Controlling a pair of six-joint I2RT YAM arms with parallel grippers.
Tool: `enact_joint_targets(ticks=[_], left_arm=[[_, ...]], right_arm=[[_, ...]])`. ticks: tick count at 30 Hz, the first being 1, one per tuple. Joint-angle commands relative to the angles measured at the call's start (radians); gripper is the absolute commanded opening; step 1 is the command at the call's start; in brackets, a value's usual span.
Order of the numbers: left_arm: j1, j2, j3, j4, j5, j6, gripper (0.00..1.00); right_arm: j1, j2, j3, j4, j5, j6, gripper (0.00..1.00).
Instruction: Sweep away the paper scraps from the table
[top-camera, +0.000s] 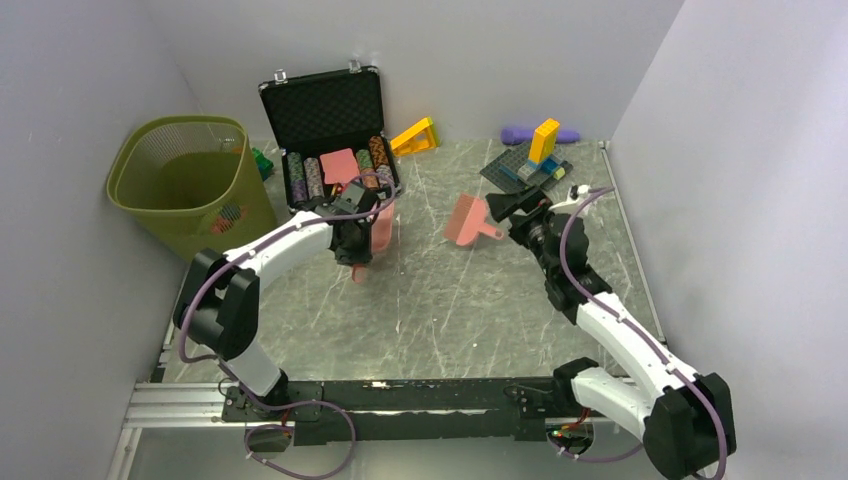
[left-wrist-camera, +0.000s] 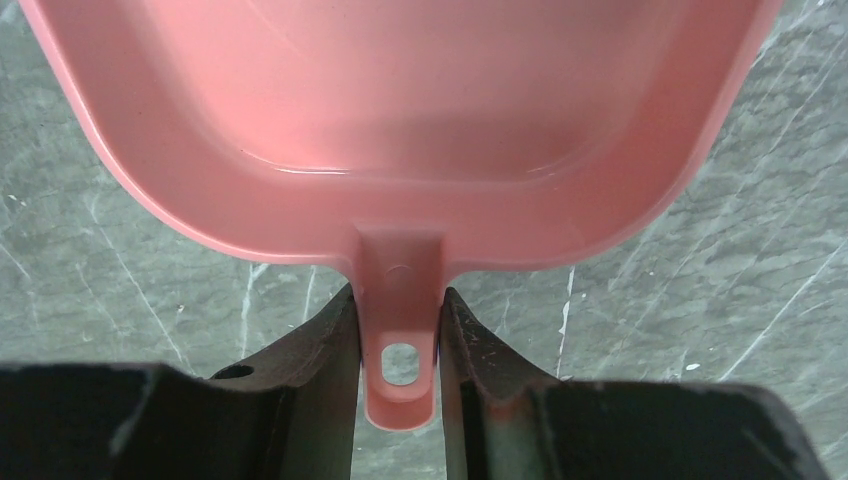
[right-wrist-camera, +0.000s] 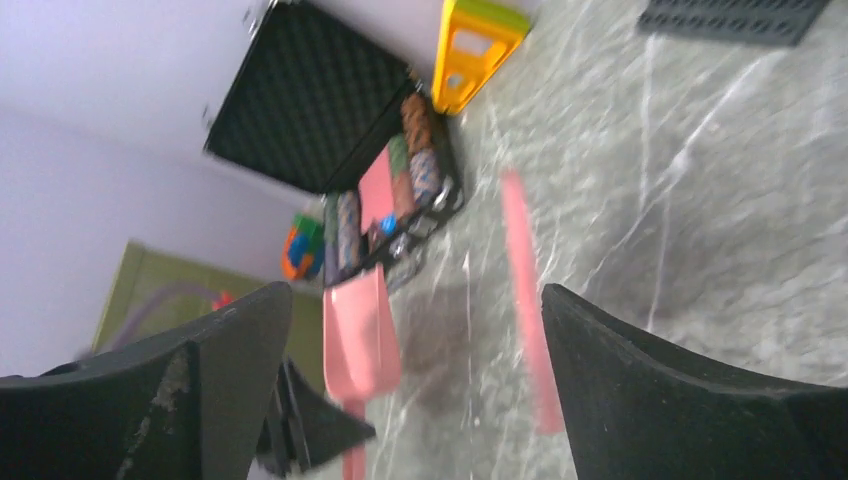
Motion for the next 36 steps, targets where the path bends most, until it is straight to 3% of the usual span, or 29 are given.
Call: enact_joint_targets(ticks=[1,4,12,17,19,21,24,25,31,36], left_arm=[[-0.022,0.010,-0.009,0.024,-0.031,0.013,0.00],[-0.039,0.017,-0.016,0.026,-0.042,0.018,0.01],[-0.084,0.058,0.014,0.008,-0.080,0.022,0.03],[-0.092,0.072,0.011,0.023,-0.068,0.025,0.08],[-0.096,0.076,0.020,0.020,-0.062,0.027,0.19],[-0.104,0.068,0.036,0.008,-0.071,0.033,0.41],[-0.114,0.003,0.047,-0.017,-0.099,0.030,0.95],[-0.114,-0.038,0.039,-0.010,-0.102,0.029,0.99],[-0.115,-0.323,-0.081,0.080,-0.066,0.067,0.99],[-0.117,-0.568,-0.283,0.209,-0.094,0.082,0.99]], right_arm=[[-0.039,0.062,0.155,-0.272,0.171,0.067,1.00],[-0.040,0.053,0.177,-0.386,0.211,0.020,1.00],[-0.041,-0.217,0.014,-0.347,0.276,-0.096,1.00],[-0.043,-0.302,0.001,-0.389,0.264,-0.173,1.00],[-0.043,-0.310,0.010,-0.411,0.258,-0.192,1.00],[-0.042,-0.311,0.015,-0.420,0.247,-0.209,1.00],[-0.041,-0.304,0.023,-0.417,0.198,-0.240,1.00],[-0.042,-0.299,0.024,-0.411,0.175,-0.252,1.00],[-0.042,-0.234,0.102,-0.509,0.040,-0.322,1.00],[-0.041,-0.358,0.102,-0.548,-0.010,-0.369,1.00]])
